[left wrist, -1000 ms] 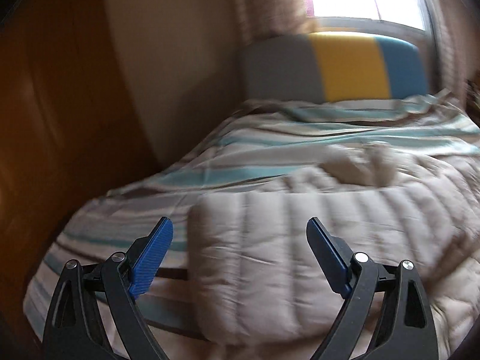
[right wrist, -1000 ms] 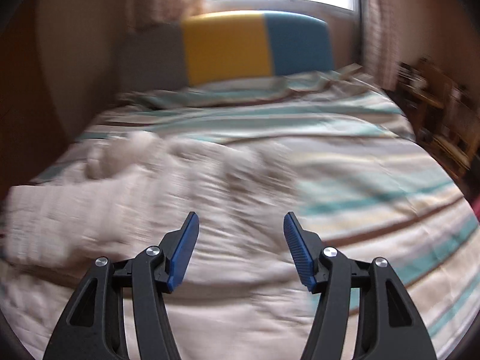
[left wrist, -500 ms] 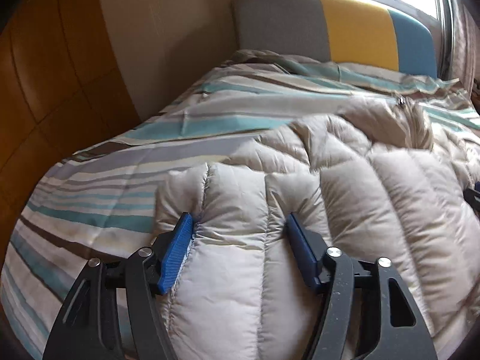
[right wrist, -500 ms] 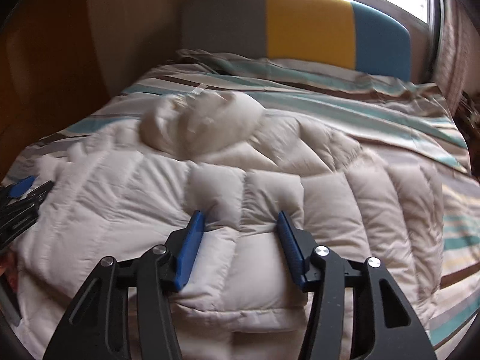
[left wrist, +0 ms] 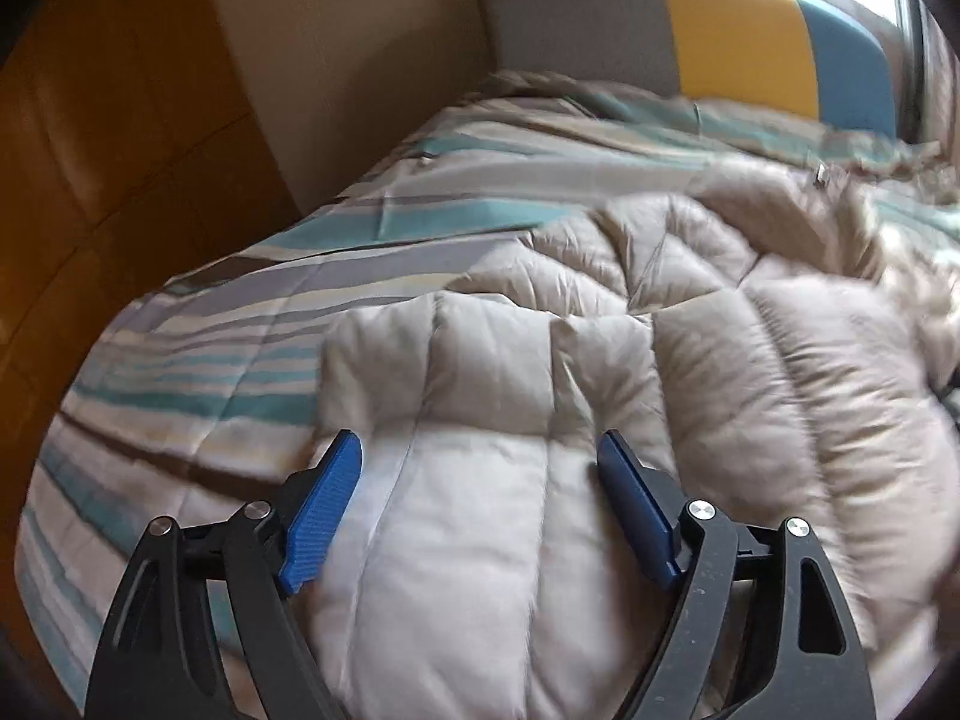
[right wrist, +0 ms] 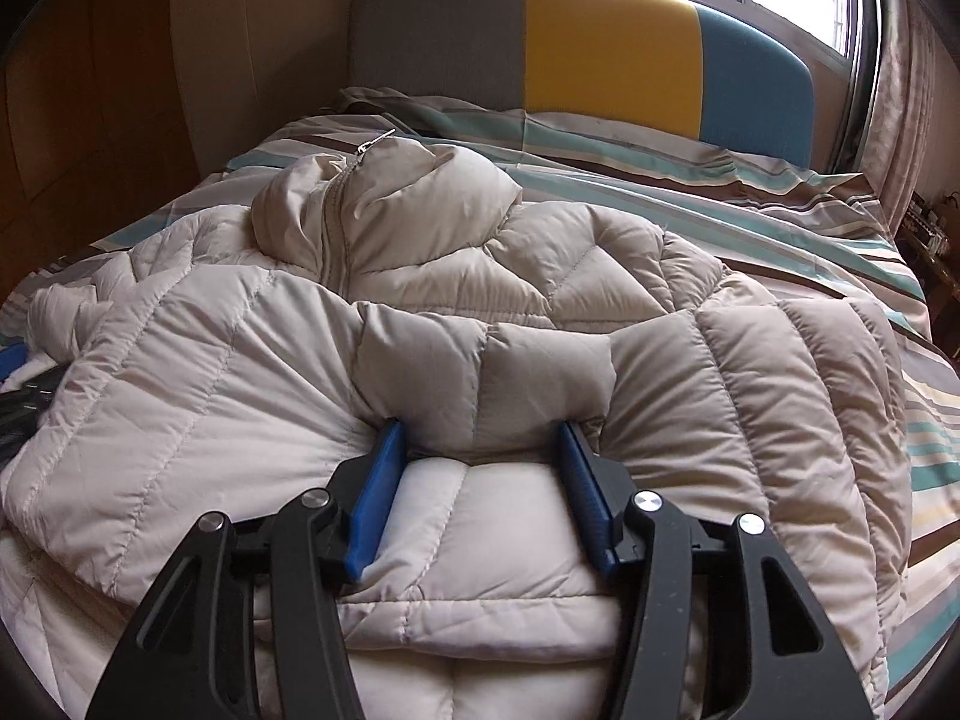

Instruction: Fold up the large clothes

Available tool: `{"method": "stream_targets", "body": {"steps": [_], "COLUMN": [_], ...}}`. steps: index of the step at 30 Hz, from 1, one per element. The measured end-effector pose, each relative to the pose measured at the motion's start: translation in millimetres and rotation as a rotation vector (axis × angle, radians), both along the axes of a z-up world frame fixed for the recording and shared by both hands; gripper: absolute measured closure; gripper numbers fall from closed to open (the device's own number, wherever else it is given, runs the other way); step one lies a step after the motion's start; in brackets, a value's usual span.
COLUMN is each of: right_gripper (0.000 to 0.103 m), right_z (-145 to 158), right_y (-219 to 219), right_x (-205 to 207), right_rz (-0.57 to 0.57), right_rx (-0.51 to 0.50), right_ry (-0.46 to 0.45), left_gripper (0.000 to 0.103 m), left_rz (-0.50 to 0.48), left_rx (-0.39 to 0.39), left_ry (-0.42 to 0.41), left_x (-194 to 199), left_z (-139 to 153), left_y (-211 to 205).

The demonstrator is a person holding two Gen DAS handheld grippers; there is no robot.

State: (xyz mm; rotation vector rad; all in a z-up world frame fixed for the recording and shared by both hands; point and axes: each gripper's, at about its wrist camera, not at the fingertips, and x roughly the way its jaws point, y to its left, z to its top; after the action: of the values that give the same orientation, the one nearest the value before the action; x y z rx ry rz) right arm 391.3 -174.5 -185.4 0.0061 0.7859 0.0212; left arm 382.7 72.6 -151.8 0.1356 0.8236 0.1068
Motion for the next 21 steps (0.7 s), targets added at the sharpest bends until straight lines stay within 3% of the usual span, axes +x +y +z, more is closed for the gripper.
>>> {"method": "stream_targets", "body": {"steps": [3, 5, 9, 13, 21], "right_gripper": [0.05, 0.05, 0.05, 0.05, 0.049], "right_z": [-2, 0, 0, -1, 1], "right_y": [5, 1, 2, 2, 1], "right_x": [-1, -6, -2, -5, -5], "right_rz": [0.002, 0.003, 0.003, 0.004, 0.006], "right_rx": [-0.001, 0.002, 0.002, -0.008, -0.009], "right_ry": [-0.004, -0.008, -0.009, -0.007, -0.008], "left_gripper": [0.015, 0.015, 0.013, 0.008, 0.005], "left_rz": [0.011, -0.02, -0.047, -0.031, -0.029], "left_rx": [-0.129, -0.178, -0.1, -0.146, -0.102], "left_ry": [-0.056, -0.036, 0.02, 0.064, 0.06], "left_x": [-20, -22, -8, 6, -3], "left_z": [19, 19, -5, -30, -24], "left_y": [-6, -21, -50, -45, -50]}}
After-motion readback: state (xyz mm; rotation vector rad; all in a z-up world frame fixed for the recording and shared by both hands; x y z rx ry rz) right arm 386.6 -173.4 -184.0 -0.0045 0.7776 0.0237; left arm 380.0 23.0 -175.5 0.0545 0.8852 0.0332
